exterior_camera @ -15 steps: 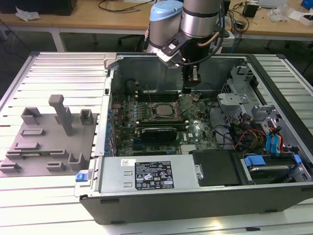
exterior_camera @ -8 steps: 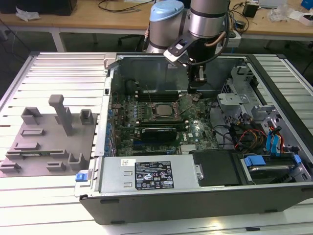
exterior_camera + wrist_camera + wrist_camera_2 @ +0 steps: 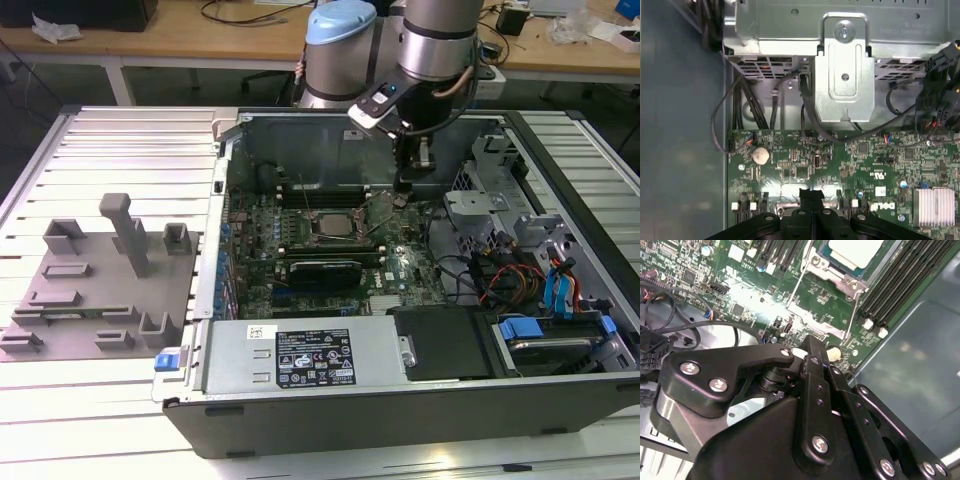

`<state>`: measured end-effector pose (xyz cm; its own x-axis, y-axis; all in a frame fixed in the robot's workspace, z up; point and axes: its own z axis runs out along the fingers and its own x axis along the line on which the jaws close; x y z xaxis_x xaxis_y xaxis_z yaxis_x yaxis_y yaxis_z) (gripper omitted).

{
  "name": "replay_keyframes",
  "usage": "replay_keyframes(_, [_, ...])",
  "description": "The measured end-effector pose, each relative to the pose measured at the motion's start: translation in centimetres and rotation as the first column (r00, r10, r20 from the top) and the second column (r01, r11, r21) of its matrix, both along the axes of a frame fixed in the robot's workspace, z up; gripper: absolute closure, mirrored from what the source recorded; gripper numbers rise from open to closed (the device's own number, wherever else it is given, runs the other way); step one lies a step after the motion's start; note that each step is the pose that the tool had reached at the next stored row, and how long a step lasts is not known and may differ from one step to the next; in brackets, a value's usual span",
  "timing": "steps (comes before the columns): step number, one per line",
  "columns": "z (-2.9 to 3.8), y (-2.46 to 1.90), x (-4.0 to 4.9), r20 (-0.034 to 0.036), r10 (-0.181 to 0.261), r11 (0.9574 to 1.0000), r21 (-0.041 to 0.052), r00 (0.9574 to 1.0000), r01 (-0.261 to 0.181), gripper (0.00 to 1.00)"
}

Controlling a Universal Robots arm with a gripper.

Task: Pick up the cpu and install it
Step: 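Close the cpu cover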

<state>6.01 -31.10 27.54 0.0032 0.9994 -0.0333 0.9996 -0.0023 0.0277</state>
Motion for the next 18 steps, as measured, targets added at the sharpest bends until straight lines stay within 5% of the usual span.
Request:
replay_keyframes(5, [-0.62, -0.11, 0.64, -0.0001, -0.004, 1.0000, 0.0001, 1.0000, 0.004, 0.89])
replay_keyframes(13, [-2.74, -0.38, 1.23, -0.0032, -0.029, 0.9996, 0.0000, 0.9996, 0.029, 0.89])
replay_keyframes(16, [-2.74, -0.38, 1.24, -0.0032, -0.029, 0.9996, -0.0001, 0.9996, 0.029, 0.89])
replay_keyframes(17, [-2.75, -0.38, 1.25, -0.0069, -0.029, 0.9996, -0.0001, 0.9996, 0.029, 0.89])
replay_keyframes(18, [-2.77, -0.38, 1.27, -0.0204, -0.029, 0.9996, -0.0003, 0.9994, 0.029, 0.89])
